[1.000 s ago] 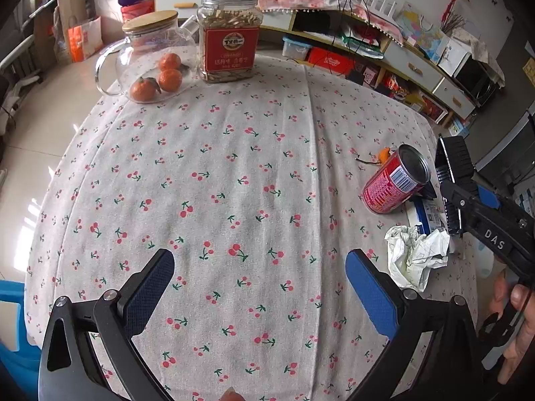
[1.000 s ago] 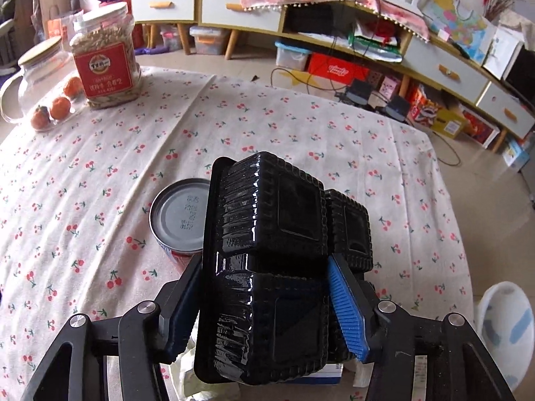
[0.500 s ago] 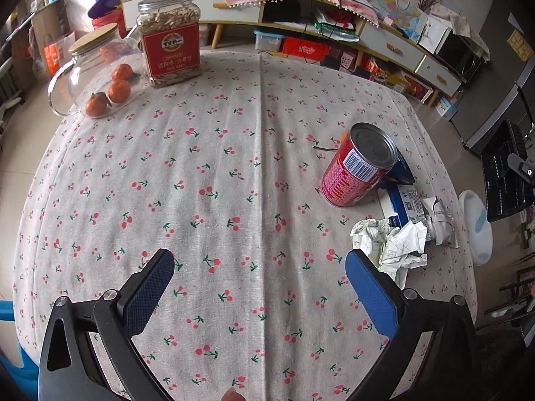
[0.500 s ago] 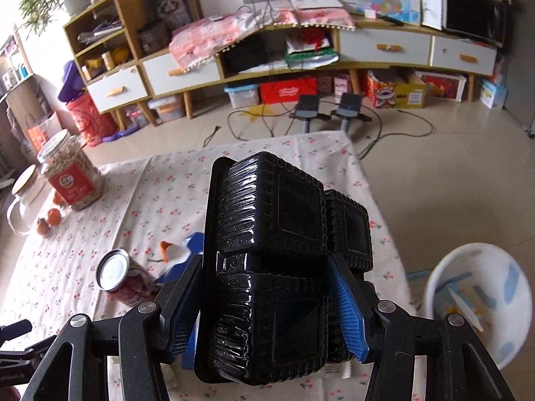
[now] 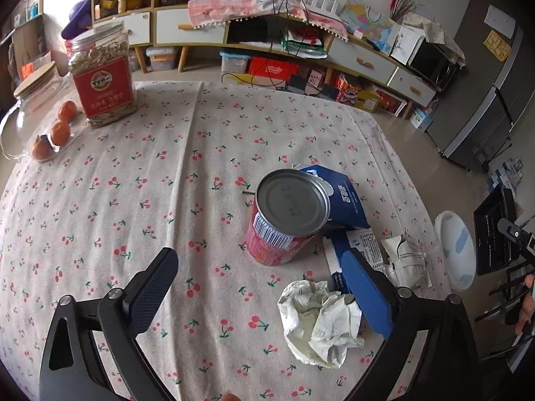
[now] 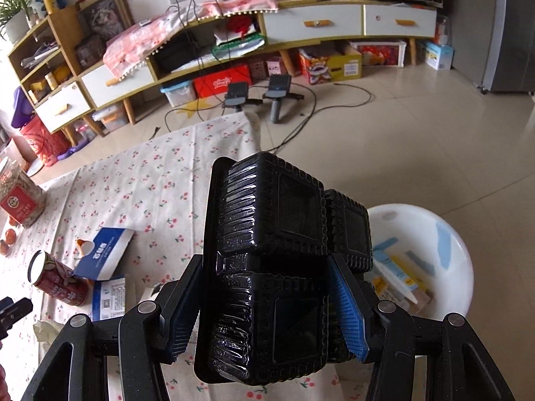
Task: Collect trash
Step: 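Carry the black container toward the bin while the left tool grasps the standing red can, then open the right tool over the bin while the left tool holds the red can, then carry the red can over the bin and open the left tool, then grasp the crumpled white paper with the left tool while the right tool grasps the white snack packet, then carry the white snack packet over the bin and open the right tool, then carry the crumpled white paper over the bin and open the left tool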
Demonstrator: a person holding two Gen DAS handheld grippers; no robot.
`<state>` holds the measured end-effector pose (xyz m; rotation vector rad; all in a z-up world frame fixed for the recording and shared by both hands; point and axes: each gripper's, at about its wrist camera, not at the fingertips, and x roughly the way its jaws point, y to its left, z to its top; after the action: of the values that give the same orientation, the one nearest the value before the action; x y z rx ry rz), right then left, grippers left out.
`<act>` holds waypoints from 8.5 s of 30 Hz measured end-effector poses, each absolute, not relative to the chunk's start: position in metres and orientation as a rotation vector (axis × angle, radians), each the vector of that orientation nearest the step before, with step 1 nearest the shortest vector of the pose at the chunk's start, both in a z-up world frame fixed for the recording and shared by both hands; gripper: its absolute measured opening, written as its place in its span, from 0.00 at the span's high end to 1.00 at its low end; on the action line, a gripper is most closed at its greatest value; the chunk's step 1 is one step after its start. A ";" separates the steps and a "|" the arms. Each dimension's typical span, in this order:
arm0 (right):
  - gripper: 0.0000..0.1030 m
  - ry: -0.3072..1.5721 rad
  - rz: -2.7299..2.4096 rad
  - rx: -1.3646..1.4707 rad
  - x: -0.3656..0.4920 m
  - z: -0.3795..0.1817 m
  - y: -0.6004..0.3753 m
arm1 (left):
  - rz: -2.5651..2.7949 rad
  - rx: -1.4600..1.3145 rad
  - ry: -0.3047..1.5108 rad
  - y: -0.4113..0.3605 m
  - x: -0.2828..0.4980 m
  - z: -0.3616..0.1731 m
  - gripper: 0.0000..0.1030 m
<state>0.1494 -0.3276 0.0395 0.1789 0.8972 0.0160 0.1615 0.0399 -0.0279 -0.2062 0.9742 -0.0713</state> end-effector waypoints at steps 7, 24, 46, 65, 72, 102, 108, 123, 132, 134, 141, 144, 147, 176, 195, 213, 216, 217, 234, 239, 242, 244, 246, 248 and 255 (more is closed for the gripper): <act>0.40 0.920 -0.013 0.183 0.144 0.032 -0.350 | -0.065 -0.231 0.953 0.031 0.185 -0.040 0.29; 0.40 0.953 -0.071 0.164 0.136 0.024 -0.390 | -0.017 -0.156 0.857 0.017 0.181 -0.012 0.47; 0.27 1.029 -0.139 0.255 0.158 0.001 -0.439 | -0.290 -0.129 0.808 -0.104 0.154 0.047 0.47; 0.27 0.995 -0.278 0.352 0.085 0.008 -0.532 | -0.522 -0.049 0.965 -0.296 0.184 -0.019 0.47; 0.27 0.983 -0.283 0.379 0.077 0.010 -0.540 | -0.531 -0.050 1.002 -0.318 0.201 -0.036 0.39; 0.26 0.998 -0.147 0.247 0.107 0.021 -0.444 | -0.302 -0.001 0.966 -0.109 0.153 0.020 0.05; 0.25 1.017 -0.102 0.189 0.121 0.017 -0.406 | -0.251 -0.020 1.002 -0.064 0.147 0.014 0.05; 0.25 1.060 -0.030 0.094 0.145 0.003 -0.331 | -0.198 -0.098 1.183 -0.013 0.138 -0.047 0.06; 0.25 1.099 0.017 0.068 0.158 -0.008 -0.299 | -0.203 -0.153 1.283 -0.003 0.139 -0.079 0.56; 0.25 1.110 0.037 0.069 0.161 -0.011 -0.289 | -0.209 -0.171 1.266 0.001 0.137 -0.076 0.66; 0.25 1.162 0.112 0.090 0.174 -0.024 -0.257 | -0.175 -0.139 1.177 0.015 0.128 -0.054 0.73; 0.25 1.192 0.137 0.077 0.179 -0.032 -0.245 | -0.161 -0.148 1.168 0.027 0.125 -0.051 0.73; 0.25 1.218 0.168 0.022 0.180 -0.037 -0.237 | -0.155 -0.166 1.167 0.040 0.122 -0.050 0.73; 0.94 1.262 0.374 -0.265 0.200 -0.068 -0.213 | -0.124 -0.252 1.160 0.075 0.112 -0.049 0.73; 0.94 1.155 0.303 -0.045 0.169 -0.024 -0.274 | -0.178 -0.226 1.073 0.027 0.115 -0.025 0.73; 0.94 1.189 0.045 0.150 0.128 -0.038 -0.419 | -0.336 -0.113 1.077 -0.082 0.121 -0.022 0.74; 0.93 1.215 0.011 0.160 0.128 -0.045 -0.436 | -0.360 -0.096 1.068 -0.101 0.123 -0.018 0.74; 0.93 1.225 0.003 0.167 0.129 -0.048 -0.440 | -0.369 -0.091 1.064 -0.107 0.124 -0.017 0.74; 0.61 1.211 -0.089 0.281 0.106 -0.039 -0.485 | -0.572 -0.008 1.077 -0.252 0.147 -0.024 0.74; 0.61 1.194 -0.128 0.303 0.085 -0.036 -0.503 | -0.618 0.018 1.088 -0.294 0.152 -0.035 0.74; 0.60 1.188 -0.163 0.316 0.075 -0.035 -0.517 | -0.632 0.039 1.086 -0.314 0.155 -0.041 0.74; 0.60 1.184 -0.189 0.326 0.068 -0.035 -0.523 | -0.625 0.055 1.084 -0.323 0.158 -0.046 0.74; 0.60 1.180 -0.209 0.332 0.064 -0.034 -0.528 | -0.622 0.065 1.080 -0.330 0.161 -0.050 0.74; 0.60 1.170 -0.218 0.339 0.060 -0.034 -0.532 | -0.620 0.069 1.075 -0.333 0.163 -0.053 0.72; 0.55 1.150 -0.240 0.335 0.055 -0.029 -0.537 | -0.627 0.058 1.080 -0.329 0.167 -0.051 0.37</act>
<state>0.0552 -0.5368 -0.0288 0.3345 1.1495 -0.2398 0.1667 -0.3288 -0.0510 0.0581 1.0804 -0.6274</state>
